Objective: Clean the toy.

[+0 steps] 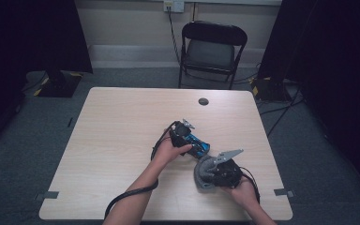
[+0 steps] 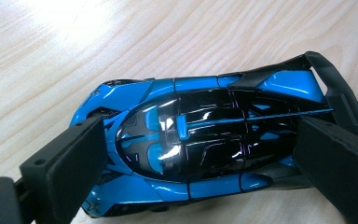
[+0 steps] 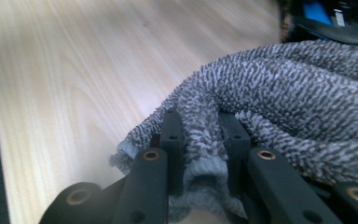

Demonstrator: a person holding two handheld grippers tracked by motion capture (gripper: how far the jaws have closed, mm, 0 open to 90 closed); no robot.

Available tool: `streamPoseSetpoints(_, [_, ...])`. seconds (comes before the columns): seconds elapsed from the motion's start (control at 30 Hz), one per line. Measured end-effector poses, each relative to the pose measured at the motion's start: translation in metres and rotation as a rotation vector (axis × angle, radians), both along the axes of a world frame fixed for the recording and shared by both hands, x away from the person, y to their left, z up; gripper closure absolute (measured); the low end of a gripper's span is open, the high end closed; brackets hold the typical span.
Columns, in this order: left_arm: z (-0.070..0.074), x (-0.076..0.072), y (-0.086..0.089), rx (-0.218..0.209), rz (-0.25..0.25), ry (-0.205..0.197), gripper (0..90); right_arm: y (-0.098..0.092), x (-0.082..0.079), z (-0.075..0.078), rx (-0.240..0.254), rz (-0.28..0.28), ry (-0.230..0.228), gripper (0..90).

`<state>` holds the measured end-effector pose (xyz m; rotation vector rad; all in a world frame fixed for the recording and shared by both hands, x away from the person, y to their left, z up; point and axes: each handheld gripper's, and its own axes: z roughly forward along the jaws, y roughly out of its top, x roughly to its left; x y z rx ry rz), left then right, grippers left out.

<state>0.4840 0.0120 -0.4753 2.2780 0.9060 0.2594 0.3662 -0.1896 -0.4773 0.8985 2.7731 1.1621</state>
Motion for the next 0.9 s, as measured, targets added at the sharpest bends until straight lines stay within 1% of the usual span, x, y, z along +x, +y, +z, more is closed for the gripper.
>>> streamPoseSetpoints(0.2, [0.0, 0.0, 0.0, 0.001, 0.0, 0.0, 2.8, 0.013, -0.004, 0.0, -0.007, 0.04, -0.006, 75.8])
streamPoseSetpoints(0.27, [0.0, 0.0, 0.0, -0.001, 0.0, -0.001, 2.9, 0.015, -0.004, 0.0, -0.008, 0.044, -0.009, 75.8])
streamPoseSetpoints(0.43, [0.0, 0.0, 0.0, -0.002, 0.0, -0.001, 2.9, 0.013, -0.004, 0.0, 0.002, 0.061, 0.002, 75.8])
streamPoseSetpoints(0.53, [0.0, 0.0, 0.0, 0.002, -0.001, -0.001, 2.9, 0.011, -0.007, 0.001, 0.006, 0.079, 0.003, 75.8])
streamPoseSetpoints(0.67, [0.0, 0.0, 0.0, -0.003, 0.001, -0.001, 2.9, 0.008, -0.01, 0.003, 0.012, 0.088, 0.007, 75.7])
streamPoseSetpoints(0.9, [0.0, 0.0, -0.001, 0.004, -0.001, 0.002, 2.9, -0.004, -0.017, 0.008, -0.007, 0.101, -0.012, 75.7])
